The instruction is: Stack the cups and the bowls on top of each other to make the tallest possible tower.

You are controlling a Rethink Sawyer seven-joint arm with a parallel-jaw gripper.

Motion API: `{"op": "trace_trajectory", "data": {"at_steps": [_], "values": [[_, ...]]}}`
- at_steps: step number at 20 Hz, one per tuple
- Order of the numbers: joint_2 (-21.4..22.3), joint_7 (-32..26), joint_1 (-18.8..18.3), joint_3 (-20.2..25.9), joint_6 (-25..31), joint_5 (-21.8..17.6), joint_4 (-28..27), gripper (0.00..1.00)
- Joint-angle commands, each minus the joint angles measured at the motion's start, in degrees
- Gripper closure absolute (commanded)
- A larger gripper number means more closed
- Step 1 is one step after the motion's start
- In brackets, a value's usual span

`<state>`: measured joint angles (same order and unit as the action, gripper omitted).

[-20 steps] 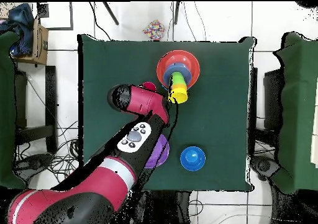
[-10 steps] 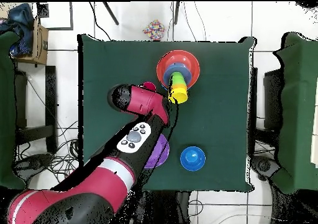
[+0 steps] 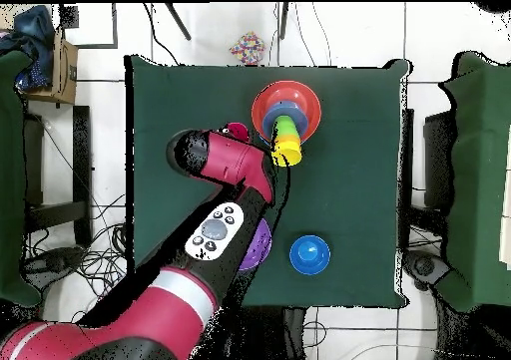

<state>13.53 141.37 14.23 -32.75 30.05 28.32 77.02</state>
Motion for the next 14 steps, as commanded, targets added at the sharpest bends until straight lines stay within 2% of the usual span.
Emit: {"op": "trace_trajectory", "data": {"at_steps": [1, 5, 10, 14], "values": [[4.4, 9.1, -0.3, 6.4, 0.6, 1.4, 4.6, 1.00], [5.7, 8.9, -0.5, 7.0, -0.2, 1.2, 6.4, 1.00], [8.5, 7.6, -1.4, 9.5, -4.9, 1.4, 10.9, 1.00], [10.1, 7.3, -0.6, 9.6, -6.1, 0.5, 14.8, 1.00]]}}
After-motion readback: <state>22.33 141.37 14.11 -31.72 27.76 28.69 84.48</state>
